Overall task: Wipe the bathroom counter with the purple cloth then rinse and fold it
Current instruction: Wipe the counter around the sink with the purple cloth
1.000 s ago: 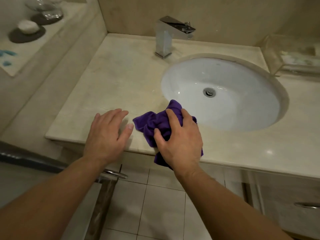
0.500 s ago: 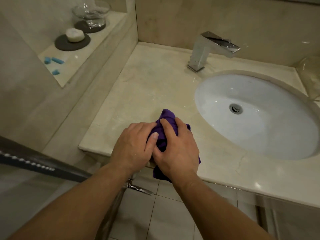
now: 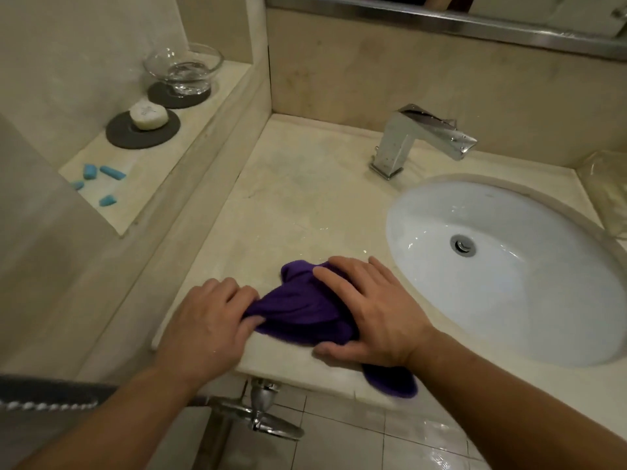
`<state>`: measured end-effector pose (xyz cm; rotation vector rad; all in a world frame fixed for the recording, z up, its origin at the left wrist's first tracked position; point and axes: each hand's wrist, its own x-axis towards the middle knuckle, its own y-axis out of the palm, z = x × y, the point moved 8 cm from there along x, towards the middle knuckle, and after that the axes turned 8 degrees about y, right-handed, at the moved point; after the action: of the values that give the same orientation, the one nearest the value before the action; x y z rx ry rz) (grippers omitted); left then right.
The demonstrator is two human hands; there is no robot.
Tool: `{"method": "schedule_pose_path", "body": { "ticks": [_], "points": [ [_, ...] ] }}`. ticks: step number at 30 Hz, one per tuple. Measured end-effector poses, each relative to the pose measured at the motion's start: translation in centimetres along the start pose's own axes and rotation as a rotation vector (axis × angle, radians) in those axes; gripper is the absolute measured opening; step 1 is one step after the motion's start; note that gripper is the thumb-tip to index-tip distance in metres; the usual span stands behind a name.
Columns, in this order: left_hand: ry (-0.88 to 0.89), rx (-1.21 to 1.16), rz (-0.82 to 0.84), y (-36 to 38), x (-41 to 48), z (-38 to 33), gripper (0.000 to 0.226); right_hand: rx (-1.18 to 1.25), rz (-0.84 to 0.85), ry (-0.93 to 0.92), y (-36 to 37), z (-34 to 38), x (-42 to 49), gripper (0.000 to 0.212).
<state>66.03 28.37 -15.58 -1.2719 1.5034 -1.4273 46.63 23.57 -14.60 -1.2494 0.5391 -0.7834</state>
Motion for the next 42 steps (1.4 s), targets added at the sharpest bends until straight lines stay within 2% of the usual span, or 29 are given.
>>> {"method": "schedule_pose_path", "body": {
  "ticks": [2,7,10,12,14,17,19,21,23,24,25,26,27,29,35,42],
  "points": [
    [-0.057,0.036,-0.013,-0.9,1.1,1.0,0.015,-0.051,0.004,-0.016,-1.2,-1.8,0.4,0.095],
    [-0.295,0.038,-0.237,-4.4,4.9,3.2,0.028,-0.035,-0.168,-0.016,-5.4,-6.8,2.1,0.051],
    [-0.346,0.072,-0.3,-5.3,7.2,3.6,0.046,0.028,-0.161,0.072,-5.6,-8.5,2.8,0.064],
    [-0.279,0.052,-0.324,-5.2,9.1,2.8,0.049,0.126,-0.093,0.203,-4.6,-8.9,3.4,0.076],
    [-0.103,-0.031,-0.314,-4.2,11.0,0.9,0.044,0.286,-0.05,0.233,-4.0,-8.0,3.9,0.081],
    [0.103,-0.096,-0.069,0.1,12.2,-1.7,0.057,0.474,0.01,0.171,-3.2,-6.1,4.5,0.073],
    [0.093,-0.098,0.042,2.5,11.8,-1.5,0.066,0.627,0.171,0.206,-1.7,-5.7,5.3,0.069],
    [0.069,-0.129,0.024,3.1,11.6,-1.0,0.065,0.632,0.371,0.256,-0.4,-6.2,5.5,0.073],
    [0.059,-0.15,-0.026,2.8,11.8,-0.8,0.06,0.704,0.365,0.403,-1.2,-7.1,5.6,0.062],
    [0.056,-0.151,-0.046,2.7,11.9,-0.8,0.058,0.746,0.306,0.469,-1.7,-7.4,5.3,0.069],
    [0.054,-0.152,-0.055,2.7,12.2,-0.8,0.056,0.716,0.252,0.535,-1.8,-7.3,5.1,0.085],
    [0.054,-0.155,-0.056,2.7,12.4,-0.9,0.054,0.574,0.223,0.566,-1.5,-6.8,5.0,0.091],
    [0.055,-0.159,-0.054,2.7,12.5,-0.9,0.053,0.421,0.163,0.566,-1.4,-6.0,4.7,0.089],
    [0.046,-0.178,-0.04,2.8,12.5,-0.8,0.053,0.274,0.071,0.574,0.3,-5.0,5.0,0.079],
    [-0.028,-0.236,-0.031,3.3,13.5,0.2,0.06,0.177,0.008,0.599,1.6,-6.3,5.9,0.066],
    [-0.098,-0.153,0.073,3.6,15.7,1.4,0.079,0.18,0.056,0.57,1.6,-6.6,8.3,0.065]
  ]
}}
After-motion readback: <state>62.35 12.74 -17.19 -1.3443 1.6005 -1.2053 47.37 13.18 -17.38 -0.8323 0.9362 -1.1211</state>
